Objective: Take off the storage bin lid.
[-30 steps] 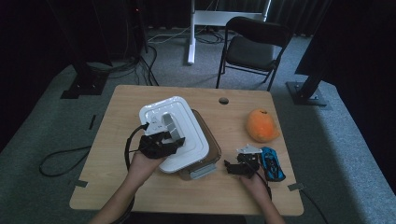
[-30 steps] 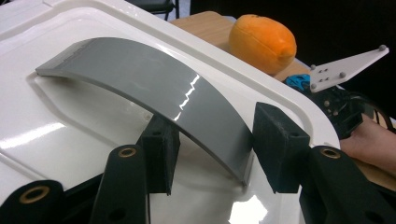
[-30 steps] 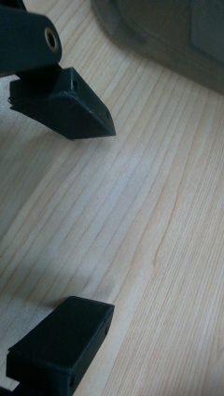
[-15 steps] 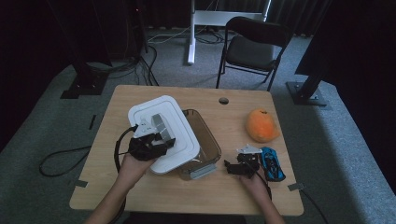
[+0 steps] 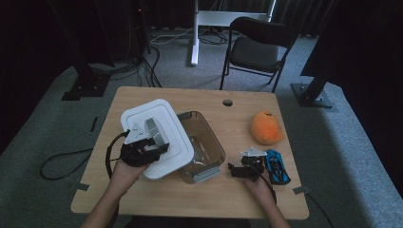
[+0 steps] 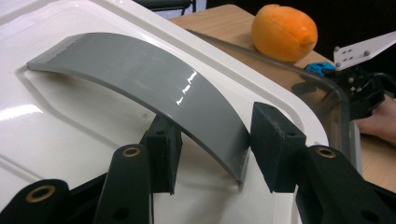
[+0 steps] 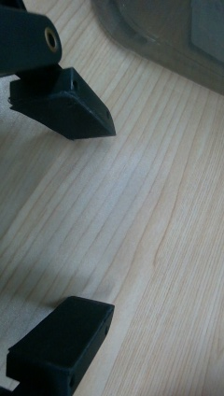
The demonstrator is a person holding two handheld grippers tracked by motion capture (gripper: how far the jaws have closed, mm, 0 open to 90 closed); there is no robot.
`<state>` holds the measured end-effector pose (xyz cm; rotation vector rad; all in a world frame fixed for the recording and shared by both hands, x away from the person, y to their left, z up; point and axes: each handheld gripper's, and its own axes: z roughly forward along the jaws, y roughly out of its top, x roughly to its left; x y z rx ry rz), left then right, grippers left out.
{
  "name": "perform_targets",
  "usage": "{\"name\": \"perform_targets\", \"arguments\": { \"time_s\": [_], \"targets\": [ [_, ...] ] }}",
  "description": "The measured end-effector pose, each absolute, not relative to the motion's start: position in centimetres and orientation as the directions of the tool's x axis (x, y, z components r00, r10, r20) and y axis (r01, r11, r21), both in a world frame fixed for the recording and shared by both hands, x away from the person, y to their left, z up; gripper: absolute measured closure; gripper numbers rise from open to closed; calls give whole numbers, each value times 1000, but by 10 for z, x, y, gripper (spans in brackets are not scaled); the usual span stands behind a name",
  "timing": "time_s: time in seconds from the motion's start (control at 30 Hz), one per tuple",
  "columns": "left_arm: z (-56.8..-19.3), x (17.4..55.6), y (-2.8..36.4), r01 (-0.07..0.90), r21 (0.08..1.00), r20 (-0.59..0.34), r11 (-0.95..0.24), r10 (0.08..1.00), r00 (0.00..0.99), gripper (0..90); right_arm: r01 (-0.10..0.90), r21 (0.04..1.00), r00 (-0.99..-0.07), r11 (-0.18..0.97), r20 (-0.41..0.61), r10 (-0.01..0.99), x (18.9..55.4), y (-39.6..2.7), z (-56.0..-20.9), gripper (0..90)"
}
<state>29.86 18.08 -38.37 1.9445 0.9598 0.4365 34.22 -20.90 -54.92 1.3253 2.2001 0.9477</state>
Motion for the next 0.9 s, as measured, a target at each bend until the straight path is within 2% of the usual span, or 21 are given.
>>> {"name": "perform_targets", "arguments": {
  "time_s": [0.9],
  "targets": [
    [-411, 284, 249, 479, 847, -125, -231, 789, 601, 547, 613, 724, -465, 317, 7, 885, 342, -209, -549, 124]
  ]
}}
